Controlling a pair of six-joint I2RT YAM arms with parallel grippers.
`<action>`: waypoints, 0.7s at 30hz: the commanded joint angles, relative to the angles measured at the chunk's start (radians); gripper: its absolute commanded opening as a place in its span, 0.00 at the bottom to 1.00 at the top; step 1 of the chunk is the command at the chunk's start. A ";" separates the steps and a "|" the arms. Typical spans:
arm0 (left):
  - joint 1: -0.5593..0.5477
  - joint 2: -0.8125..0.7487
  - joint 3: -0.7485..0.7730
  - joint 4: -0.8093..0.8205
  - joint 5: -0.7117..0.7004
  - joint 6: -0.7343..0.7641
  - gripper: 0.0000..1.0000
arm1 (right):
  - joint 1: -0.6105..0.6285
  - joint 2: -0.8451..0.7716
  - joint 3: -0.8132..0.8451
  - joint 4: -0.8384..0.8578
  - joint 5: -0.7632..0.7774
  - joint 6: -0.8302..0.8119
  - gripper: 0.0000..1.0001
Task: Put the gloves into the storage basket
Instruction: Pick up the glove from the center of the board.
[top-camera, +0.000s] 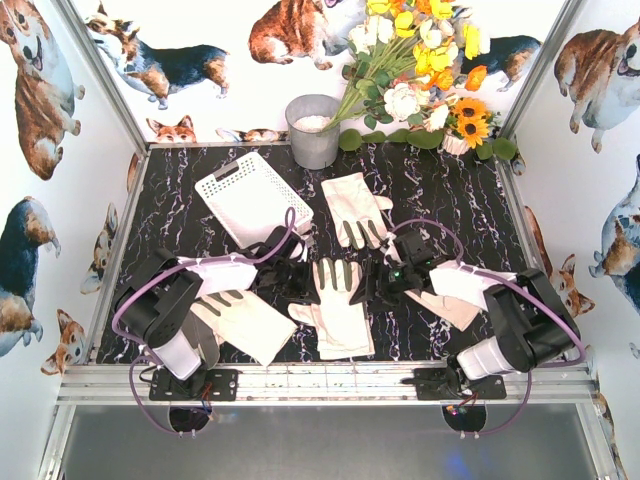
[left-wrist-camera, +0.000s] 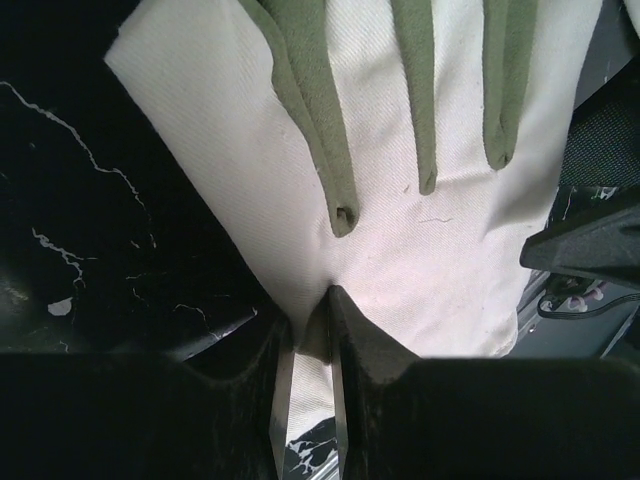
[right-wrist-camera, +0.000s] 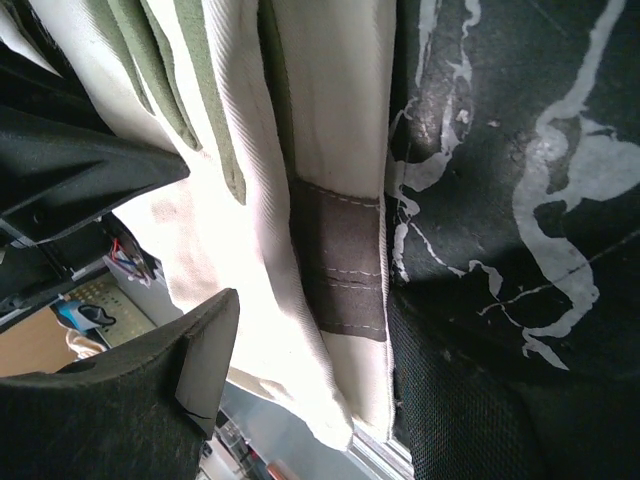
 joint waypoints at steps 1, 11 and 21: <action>0.003 0.019 -0.080 -0.019 -0.084 0.011 0.14 | -0.006 -0.027 -0.050 -0.012 0.119 -0.003 0.63; 0.002 0.014 -0.092 0.039 -0.078 -0.019 0.13 | 0.000 0.057 -0.051 0.108 0.048 0.035 0.61; -0.008 -0.001 -0.105 0.075 -0.085 -0.070 0.12 | 0.023 0.074 -0.061 0.138 0.037 0.054 0.59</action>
